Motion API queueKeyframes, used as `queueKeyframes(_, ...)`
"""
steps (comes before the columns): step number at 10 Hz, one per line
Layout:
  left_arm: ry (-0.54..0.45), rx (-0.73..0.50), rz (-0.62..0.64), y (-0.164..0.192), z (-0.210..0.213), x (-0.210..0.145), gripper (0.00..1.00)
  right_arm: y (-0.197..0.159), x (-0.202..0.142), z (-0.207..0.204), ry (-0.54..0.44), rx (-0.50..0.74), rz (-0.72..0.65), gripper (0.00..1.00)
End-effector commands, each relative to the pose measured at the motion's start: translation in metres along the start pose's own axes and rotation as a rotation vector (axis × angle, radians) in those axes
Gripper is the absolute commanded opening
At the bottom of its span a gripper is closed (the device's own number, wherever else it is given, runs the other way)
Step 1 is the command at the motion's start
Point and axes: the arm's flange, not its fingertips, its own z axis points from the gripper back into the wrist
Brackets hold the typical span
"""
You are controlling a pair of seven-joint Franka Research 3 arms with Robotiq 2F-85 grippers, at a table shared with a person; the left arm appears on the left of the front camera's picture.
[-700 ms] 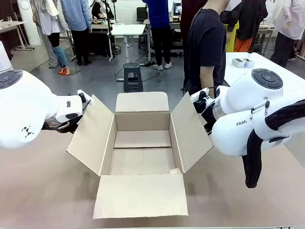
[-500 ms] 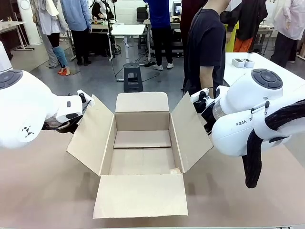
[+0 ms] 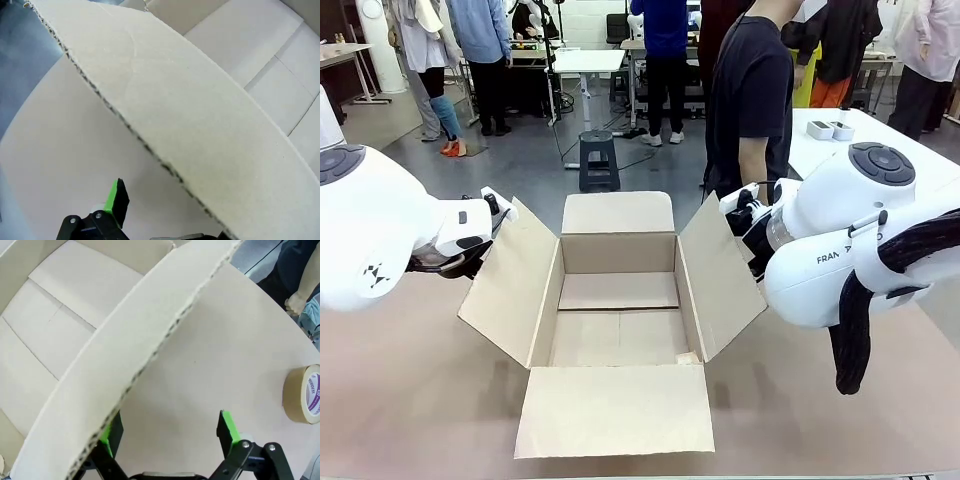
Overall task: Wrap the clocks to prevent damage.
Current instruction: Open the side flaps of the Package Box.
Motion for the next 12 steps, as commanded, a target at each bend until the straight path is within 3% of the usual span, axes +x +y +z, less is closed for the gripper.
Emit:
queueKeyframes(1,0.000,0.000,0.000,0.000,0.000,0.000,1.00,0.000,0.000,0.000,0.000,0.000,0.000,1.00)
queueKeyframes(7,0.000,0.000,0.000,0.000,0.000,0.000,1.00,0.000,0.000,0.000,0.000,0.000,0.000,1.00)
queueKeyframes(9,-0.013,-0.038,-0.120,0.018,0.060,0.036,1.00,-0.013,0.015,0.064,-0.034,-0.031,0.002,1.00)
queueKeyframes(12,0.012,0.078,-0.210,0.018,0.148,0.079,1.00,0.017,0.047,0.162,0.005,-0.225,0.036,1.00)
